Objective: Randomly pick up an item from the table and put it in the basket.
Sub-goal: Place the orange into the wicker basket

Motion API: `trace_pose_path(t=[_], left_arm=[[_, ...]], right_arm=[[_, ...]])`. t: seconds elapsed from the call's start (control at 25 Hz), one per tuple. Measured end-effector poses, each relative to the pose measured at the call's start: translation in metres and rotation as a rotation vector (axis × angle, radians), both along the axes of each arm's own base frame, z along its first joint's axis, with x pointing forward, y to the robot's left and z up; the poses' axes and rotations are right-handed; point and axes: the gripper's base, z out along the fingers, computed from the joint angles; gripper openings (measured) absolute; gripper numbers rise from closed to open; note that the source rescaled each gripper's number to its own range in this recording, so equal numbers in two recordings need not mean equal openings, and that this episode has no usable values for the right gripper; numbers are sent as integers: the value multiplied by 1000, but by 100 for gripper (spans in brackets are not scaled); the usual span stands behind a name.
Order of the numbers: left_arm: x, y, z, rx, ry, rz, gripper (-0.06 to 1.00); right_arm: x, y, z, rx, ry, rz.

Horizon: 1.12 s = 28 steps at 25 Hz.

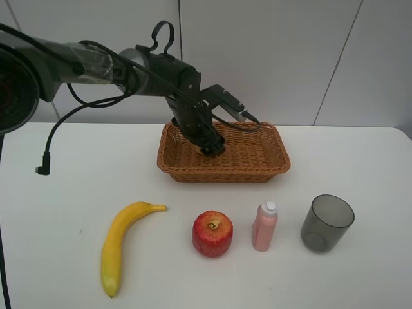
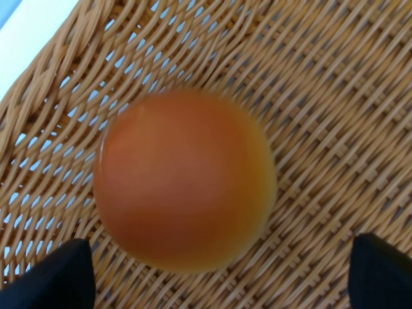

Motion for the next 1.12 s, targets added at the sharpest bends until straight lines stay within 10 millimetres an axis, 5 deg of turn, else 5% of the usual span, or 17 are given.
trace_pose_path(t=[1.12], left_arm=[[-1,-1,13,-23,-17,3,93]], right_arm=[[0,0,0,0,0,0]])
